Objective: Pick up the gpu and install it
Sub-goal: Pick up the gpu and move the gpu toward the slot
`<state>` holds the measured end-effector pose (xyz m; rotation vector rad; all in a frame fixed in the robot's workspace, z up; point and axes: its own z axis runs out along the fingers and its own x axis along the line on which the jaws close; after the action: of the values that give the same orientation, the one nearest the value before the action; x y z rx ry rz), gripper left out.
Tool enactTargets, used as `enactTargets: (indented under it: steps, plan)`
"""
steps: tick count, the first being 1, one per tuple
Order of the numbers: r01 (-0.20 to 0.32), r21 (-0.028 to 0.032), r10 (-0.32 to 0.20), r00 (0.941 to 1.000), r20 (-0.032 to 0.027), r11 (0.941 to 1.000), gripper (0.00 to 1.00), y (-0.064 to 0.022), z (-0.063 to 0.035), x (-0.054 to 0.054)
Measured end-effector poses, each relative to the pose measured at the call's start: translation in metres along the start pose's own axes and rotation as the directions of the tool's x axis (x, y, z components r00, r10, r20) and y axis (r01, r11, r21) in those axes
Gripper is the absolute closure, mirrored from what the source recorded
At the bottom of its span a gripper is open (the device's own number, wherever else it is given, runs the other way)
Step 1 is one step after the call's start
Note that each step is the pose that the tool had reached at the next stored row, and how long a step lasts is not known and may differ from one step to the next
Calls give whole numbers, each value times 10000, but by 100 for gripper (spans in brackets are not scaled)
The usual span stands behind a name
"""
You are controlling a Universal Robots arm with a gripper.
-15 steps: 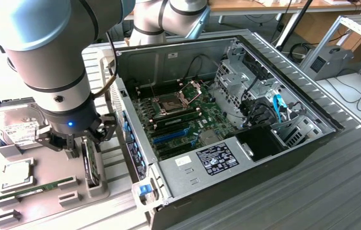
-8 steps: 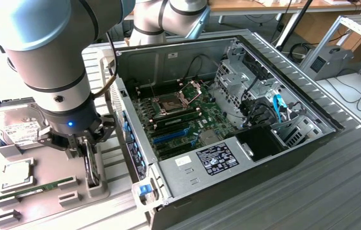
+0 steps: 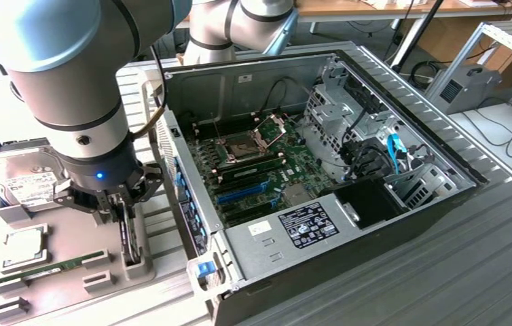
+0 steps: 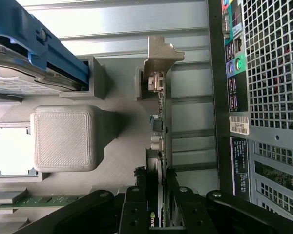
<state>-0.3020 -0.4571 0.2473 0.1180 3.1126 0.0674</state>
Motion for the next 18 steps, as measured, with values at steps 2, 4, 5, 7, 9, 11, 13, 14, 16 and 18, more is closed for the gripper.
enactTargets:
  steps: [2, 4, 5, 7, 9, 11, 13, 14, 16, 18]
  plan:
    - [0, -1, 0, 10000, 0, 10000, 74, 0, 0, 0]
    - [0, 1, 0, 10000, 1, 10000, 74, 0, 0, 0]
    - [2, 11, -2, 10000, 3, 10000, 74, 1, 2, -1]
    - [2, 44, -2, 10000, 5, 10000, 74, 2, 1, 0]
    - [2, 68, -2, 10000, 5, 10000, 74, 3, -5, 0]
    - [3, 81, -3, 10000, 6, 10000, 74, 4, -16, -1]
    - [2, 101, -2, 10000, 9, 9999, 74, 7, -33, 0]
    - [3, 110, -3, 10000, 9, 9999, 74, 8, -42, -1]
    - [4, 119, -4, 10000, 9, 9999, 74, 9, -60, -1]
    - [4, 126, -4, 10000, 10, 9999, 74, 11, -75, -1]
